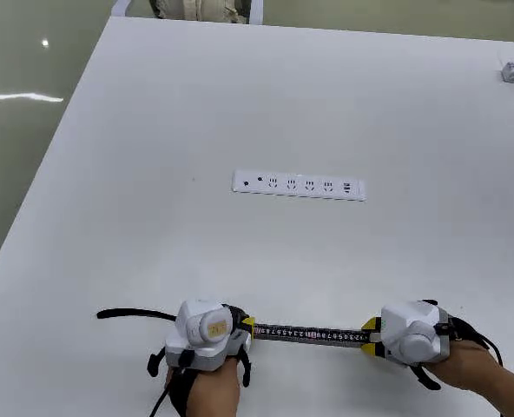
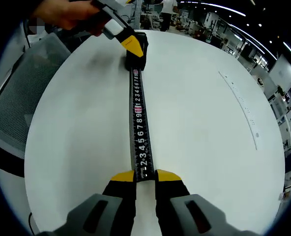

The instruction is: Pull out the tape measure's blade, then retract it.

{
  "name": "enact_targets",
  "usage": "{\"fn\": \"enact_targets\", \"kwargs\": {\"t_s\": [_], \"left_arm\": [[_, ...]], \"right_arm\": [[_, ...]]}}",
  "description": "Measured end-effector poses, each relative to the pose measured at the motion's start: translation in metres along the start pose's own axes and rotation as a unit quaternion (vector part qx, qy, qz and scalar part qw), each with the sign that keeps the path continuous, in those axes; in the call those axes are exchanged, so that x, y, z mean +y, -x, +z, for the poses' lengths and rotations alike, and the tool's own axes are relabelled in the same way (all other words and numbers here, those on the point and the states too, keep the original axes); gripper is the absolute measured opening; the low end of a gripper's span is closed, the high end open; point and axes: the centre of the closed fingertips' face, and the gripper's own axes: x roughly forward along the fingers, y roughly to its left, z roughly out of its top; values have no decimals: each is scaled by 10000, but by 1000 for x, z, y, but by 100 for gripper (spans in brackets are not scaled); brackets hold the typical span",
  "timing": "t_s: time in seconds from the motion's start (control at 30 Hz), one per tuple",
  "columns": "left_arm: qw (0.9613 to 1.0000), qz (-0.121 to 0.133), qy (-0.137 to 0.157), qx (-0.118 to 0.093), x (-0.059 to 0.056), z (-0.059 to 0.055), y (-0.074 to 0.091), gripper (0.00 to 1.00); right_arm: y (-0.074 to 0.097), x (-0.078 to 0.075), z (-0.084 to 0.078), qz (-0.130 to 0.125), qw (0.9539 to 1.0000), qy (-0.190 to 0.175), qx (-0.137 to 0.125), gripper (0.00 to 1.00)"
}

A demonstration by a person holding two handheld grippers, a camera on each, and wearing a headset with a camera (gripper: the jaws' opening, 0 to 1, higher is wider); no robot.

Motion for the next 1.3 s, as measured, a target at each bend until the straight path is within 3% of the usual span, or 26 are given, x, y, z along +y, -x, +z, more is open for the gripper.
{"fn": "enact_targets", "kwargs": {"t_s": [1.3], "left_arm": [[10000, -15, 2, -20, 1, 0, 0, 59]], "right_arm": [[-22, 4, 39, 102, 9997, 93, -200, 13]]}}
